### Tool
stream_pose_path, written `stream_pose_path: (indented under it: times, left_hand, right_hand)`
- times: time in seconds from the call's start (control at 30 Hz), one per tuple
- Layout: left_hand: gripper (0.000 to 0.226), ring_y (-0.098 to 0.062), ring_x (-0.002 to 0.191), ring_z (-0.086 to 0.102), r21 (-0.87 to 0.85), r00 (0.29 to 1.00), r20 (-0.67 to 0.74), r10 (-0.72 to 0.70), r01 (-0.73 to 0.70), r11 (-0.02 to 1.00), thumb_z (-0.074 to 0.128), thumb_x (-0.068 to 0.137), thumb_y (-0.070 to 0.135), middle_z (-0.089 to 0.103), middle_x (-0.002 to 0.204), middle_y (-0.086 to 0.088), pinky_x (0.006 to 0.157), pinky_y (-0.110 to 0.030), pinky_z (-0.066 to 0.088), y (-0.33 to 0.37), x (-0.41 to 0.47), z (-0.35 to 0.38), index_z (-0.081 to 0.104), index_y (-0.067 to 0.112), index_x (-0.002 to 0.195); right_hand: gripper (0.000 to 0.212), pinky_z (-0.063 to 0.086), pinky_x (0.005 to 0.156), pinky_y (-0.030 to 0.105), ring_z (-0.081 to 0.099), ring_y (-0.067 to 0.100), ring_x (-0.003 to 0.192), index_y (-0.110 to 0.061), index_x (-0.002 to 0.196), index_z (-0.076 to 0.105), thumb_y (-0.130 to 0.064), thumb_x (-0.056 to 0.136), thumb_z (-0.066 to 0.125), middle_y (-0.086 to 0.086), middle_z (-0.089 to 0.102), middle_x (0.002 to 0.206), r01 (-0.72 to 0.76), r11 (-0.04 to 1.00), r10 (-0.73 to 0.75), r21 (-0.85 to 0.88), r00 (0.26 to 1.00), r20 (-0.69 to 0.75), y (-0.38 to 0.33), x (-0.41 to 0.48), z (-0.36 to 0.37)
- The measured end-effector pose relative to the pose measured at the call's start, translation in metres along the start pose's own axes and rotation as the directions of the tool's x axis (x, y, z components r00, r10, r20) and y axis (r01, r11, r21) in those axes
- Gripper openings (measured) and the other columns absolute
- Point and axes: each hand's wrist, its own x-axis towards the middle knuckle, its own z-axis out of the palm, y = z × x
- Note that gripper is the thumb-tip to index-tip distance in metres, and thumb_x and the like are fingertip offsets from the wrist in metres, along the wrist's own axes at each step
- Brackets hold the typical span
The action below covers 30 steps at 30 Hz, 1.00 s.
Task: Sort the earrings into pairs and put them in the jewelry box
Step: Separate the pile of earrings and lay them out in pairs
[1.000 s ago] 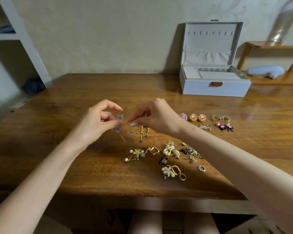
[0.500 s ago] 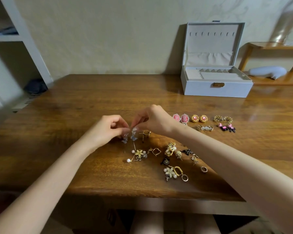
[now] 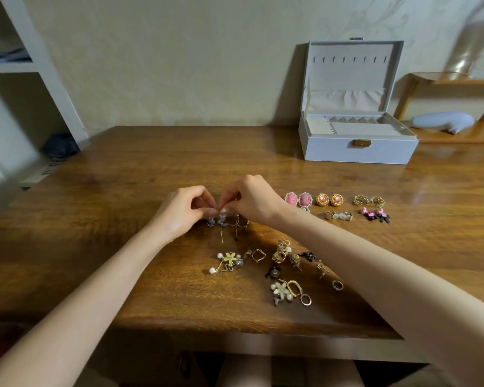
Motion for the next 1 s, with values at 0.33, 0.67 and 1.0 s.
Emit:
stream_pose_path:
  times: [0.33, 0.67, 1.0]
  left_hand:
    - [0.021, -0.007, 0.082, 0.059, 0.007, 1.000, -0.013, 0.027, -0.027, 1.000, 0.071, 0.078, 0.022, 0.062, 0.086, 0.009, 0.066, -0.021, 0.045, 0.002, -0.004, 0.000, 0.061, 0.021, 0.097]
    - [0.008, 0.002, 0.090, 0.049, 0.029, 0.936, 0.234, 0.264, -0.279, 0.960, 0.066, 0.076, 0.034, 0.055, 0.090, 0.015, 0.072, -0.014, 0.040, 0.029, -0.052, -0.015, 0.062, 0.033, 0.082]
    - [0.010, -0.008, 0.095, 0.048, 0.036, 0.907, 0.286, 0.308, -0.332, 0.943, 0.064, 0.079, 0.034, 0.051, 0.094, 0.019, 0.090, -0.026, 0.041, 0.026, -0.053, -0.003, 0.057, 0.033, 0.073]
  right_hand:
    - [0.014, 0.053, 0.077, 0.033, 0.063, 0.013, 0.083, -0.019, 0.091, 0.075, -0.016, 0.078, 0.071, 0.000, 0.072, 0.091, 0.064, 0.995, -0.066, -0.082, 0.997, -0.028, 0.002, -0.005, -0.005]
    - [0.009, 0.036, 0.063, 0.005, 0.050, -0.006, 0.072, -0.020, 0.090, 0.073, -0.018, 0.083, 0.068, -0.010, 0.064, 0.086, 0.113, 0.990, -0.121, -0.089, 0.988, -0.096, 0.012, -0.065, -0.048]
    - [0.008, 0.036, 0.060, 0.006, 0.052, -0.005, 0.070, -0.026, 0.085, 0.074, -0.020, 0.080, 0.071, -0.015, 0.063, 0.083, 0.027, 0.998, -0.033, -0.054, 0.993, -0.109, 0.037, -0.103, -0.068]
